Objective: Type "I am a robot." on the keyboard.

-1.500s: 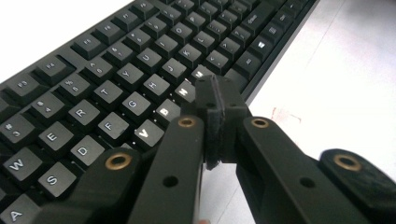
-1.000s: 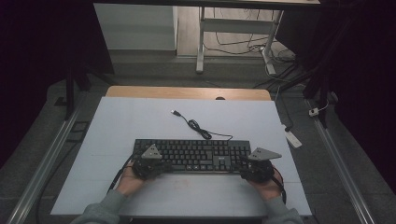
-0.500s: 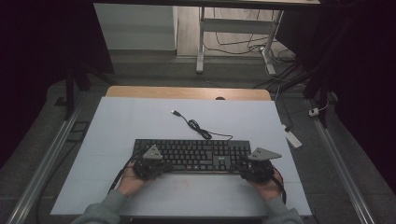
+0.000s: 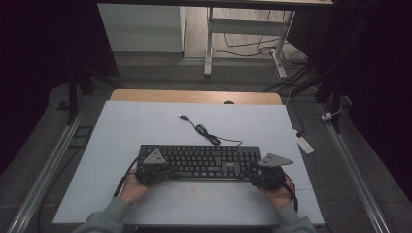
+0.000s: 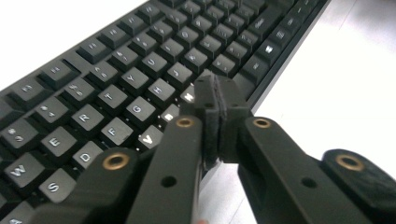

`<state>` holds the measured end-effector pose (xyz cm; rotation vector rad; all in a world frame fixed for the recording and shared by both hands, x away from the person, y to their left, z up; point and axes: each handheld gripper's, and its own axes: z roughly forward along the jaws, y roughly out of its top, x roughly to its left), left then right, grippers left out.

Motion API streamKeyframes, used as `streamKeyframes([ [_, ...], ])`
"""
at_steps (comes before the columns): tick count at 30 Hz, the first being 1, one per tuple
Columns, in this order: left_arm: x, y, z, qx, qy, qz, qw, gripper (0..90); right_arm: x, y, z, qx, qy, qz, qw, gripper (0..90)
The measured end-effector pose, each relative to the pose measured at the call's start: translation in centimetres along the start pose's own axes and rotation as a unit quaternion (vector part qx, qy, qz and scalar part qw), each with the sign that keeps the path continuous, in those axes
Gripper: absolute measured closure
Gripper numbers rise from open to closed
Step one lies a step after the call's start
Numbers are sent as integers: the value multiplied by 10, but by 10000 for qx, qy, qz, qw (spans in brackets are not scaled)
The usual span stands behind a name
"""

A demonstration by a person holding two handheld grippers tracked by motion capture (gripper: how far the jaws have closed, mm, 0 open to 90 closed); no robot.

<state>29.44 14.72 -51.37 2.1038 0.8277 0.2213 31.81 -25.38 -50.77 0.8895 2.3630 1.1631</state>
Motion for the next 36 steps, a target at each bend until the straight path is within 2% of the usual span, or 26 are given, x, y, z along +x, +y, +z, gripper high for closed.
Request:
streamKeyframes([
  [2,1,0,-2,-34,-10,-19,10000,824,0,0,0,-4,-6,-9,10000,532],
  [7,6,-1,-10,-190,-30,-210,9996,677,0,0,-1,-15,3,-9,10000,532],
  [9,10,-1,-14,-239,14,-351,9991,615,0,0,0,-24,20,-6,10000,531],
  [15,16,-2,-19,-253,154,-465,9985,488,0,0,-1,-31,27,-7,10000,531],
  [24,21,-3,-27,-317,138,-616,9975,398,0,0,-2,-27,38,-7,10000,530],
  [36,25,-3,-34,-394,144,-614,9972,365,0,1,-2,-27,38,-3,10000,530],
])
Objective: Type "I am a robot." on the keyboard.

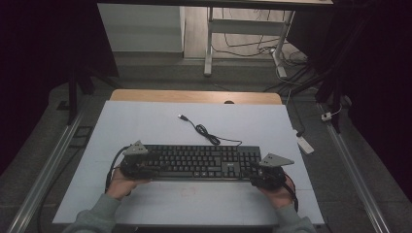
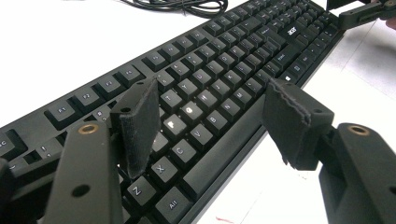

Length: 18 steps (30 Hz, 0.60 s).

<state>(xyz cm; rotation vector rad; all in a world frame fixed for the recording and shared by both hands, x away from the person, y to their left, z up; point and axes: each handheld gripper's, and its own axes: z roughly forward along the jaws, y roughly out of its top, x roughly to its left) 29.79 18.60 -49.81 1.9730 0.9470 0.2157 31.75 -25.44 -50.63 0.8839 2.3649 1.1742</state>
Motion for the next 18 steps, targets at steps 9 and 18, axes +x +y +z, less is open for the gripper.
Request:
streamKeyframes([
  [9,2,2,-2,-14,40,-11,10000,352,0,0,0,-6,4,-4,10000,530],
  [18,8,9,0,-16,151,18,9999,388,0,0,1,32,-14,-23,10000,530],
])
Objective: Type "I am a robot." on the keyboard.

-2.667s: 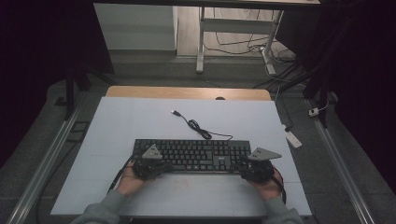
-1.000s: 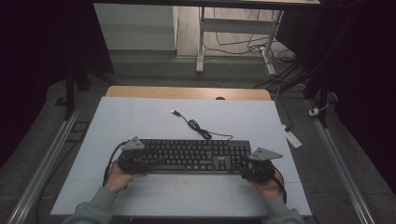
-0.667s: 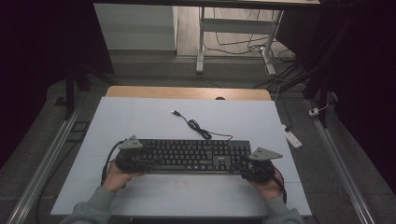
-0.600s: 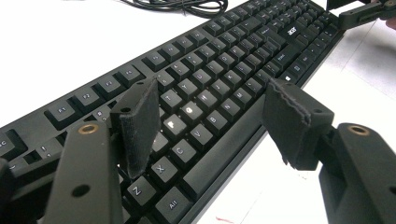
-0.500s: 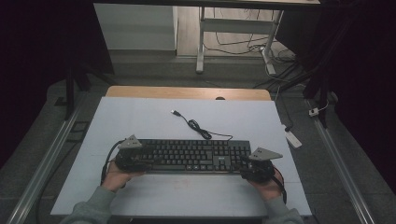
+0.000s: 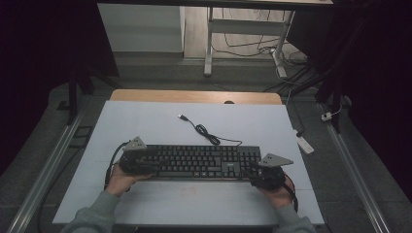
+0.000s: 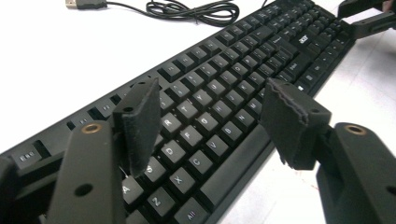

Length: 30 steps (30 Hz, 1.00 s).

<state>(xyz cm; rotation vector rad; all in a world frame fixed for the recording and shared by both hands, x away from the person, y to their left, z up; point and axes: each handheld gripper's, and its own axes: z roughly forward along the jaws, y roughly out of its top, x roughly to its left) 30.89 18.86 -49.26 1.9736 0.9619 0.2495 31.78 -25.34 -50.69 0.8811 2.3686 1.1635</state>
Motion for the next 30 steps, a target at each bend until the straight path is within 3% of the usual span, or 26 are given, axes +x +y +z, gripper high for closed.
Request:
streamKeyframes([
  [6,4,5,6,97,133,39,9999,501,1,0,1,-45,-1,22,10000,530],
  [10,6,7,14,183,190,89,9996,624,1,0,1,-33,-3,24,10000,530],
  [14,10,8,23,328,284,109,9990,711,1,-1,1,-30,-6,25,10000,530],
  [16,11,8,28,410,343,143,9985,801,1,-1,1,-26,-6,26,10000,530],
  [20,13,9,36,604,388,205,9972,872,1,-1,1,-23,-6,22,10000,529],
  [30,15,6,44,838,459,221,9952,890,1,-1,1,-21,-5,21,10000,529],
])
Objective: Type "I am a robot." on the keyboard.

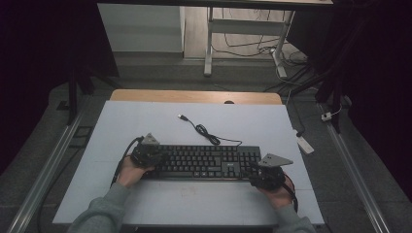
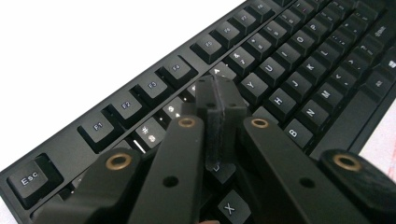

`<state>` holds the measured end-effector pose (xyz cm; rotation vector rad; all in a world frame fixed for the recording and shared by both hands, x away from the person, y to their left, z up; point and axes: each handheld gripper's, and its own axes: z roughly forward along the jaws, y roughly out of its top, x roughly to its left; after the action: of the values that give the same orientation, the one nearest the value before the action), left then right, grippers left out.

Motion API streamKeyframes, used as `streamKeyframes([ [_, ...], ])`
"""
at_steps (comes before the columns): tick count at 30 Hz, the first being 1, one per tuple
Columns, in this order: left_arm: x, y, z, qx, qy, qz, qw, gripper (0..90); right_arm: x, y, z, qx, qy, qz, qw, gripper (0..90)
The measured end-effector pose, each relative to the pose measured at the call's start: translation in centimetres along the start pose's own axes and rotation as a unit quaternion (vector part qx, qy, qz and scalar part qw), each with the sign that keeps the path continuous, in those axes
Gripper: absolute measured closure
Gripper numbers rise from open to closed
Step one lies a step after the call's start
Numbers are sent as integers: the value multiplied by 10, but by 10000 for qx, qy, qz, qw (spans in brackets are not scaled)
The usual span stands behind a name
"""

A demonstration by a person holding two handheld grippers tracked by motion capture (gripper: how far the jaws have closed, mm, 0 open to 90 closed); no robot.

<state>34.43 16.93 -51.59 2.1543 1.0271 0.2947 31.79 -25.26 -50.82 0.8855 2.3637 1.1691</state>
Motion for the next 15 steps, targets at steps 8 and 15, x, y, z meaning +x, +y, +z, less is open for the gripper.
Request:
streamKeyframes([
  [8,-2,0,4,90,33,46,9999,890,0,0,0,2,3,5,10000,528],
  [15,-2,-2,6,146,67,38,9999,890,0,0,0,-2,6,5,10000,528],
])
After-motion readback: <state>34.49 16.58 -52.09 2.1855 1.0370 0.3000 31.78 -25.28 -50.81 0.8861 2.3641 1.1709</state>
